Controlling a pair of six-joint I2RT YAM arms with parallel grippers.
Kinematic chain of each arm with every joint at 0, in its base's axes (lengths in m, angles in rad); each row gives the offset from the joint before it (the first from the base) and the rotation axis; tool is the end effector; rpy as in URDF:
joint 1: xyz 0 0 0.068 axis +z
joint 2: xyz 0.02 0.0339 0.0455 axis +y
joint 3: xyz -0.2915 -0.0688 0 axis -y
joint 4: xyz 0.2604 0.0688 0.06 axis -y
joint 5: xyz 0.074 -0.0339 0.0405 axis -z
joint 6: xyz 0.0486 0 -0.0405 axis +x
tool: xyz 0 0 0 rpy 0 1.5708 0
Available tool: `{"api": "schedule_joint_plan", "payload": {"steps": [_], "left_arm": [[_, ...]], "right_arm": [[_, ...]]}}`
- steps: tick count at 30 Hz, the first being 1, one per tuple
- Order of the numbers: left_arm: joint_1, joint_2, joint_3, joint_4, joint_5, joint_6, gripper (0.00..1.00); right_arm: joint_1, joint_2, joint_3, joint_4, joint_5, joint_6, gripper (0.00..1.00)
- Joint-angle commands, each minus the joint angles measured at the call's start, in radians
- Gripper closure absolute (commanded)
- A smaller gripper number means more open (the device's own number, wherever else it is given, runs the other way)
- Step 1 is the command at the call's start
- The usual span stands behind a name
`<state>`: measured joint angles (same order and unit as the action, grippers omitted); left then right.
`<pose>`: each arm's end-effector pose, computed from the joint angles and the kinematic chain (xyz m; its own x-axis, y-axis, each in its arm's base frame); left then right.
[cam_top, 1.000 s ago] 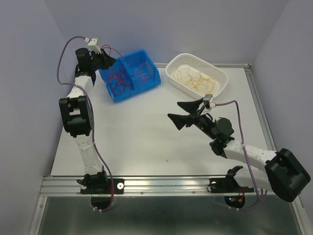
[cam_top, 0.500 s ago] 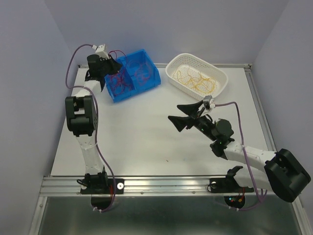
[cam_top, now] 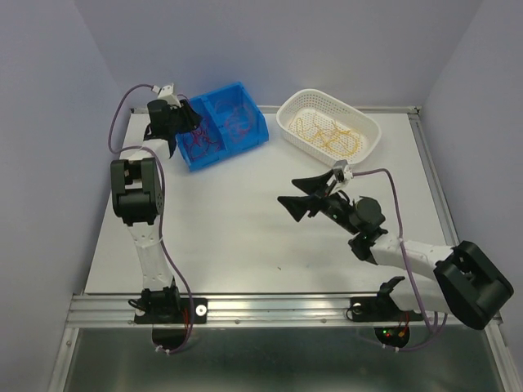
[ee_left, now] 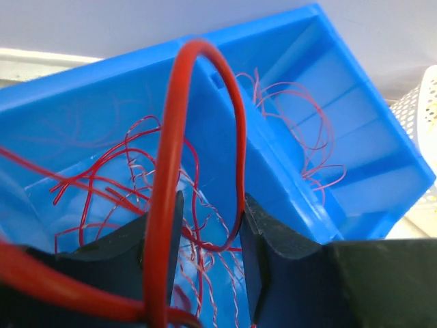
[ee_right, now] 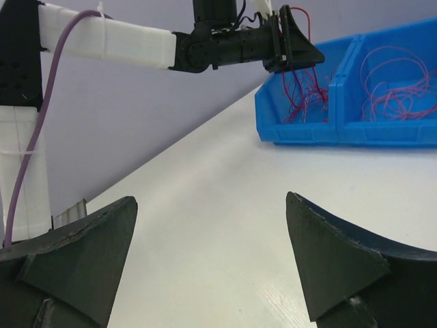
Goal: Untangle the cables
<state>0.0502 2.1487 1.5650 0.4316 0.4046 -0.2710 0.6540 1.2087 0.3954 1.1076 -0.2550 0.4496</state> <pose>0.5472 0.0083 0.2462 -0.2375 -0.2583 -0.9364 0.2895 0.9014 -0.3221 0.1950 0.1649 0.2732 -0.1318 0.4289 -0.8937 -0.8028 0.4827 0.3500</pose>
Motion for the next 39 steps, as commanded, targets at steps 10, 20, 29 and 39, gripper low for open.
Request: {"api": "schedule_joint_plan", "payload": {"steps": [10,20,29,39], "left_arm": [[0.0,-0.22,-0.03,-0.076,-0.188,0.085,0.4],[-0.023,-0.283,-0.006,-0.261,-0.302,0.046,0.21],[-0.038,-0.409,-0.109,-0.236,-0.382,0.107,0.21],[-0.047,-0.389,-0.097,-0.162,-0.397,0.2,0.57]], "right_arm": [[-0.004,0.173,0.12,0.031,-0.05,0.043,0.08],[-0.002,0.164,0.125,0.028,-0.055,0.037,0.08],[-0.004,0.13,0.097,0.021,-0.047,0.027,0.07],[-0.002,0.111,0.085,0.008,-0.043,0.034,0.07]]}}
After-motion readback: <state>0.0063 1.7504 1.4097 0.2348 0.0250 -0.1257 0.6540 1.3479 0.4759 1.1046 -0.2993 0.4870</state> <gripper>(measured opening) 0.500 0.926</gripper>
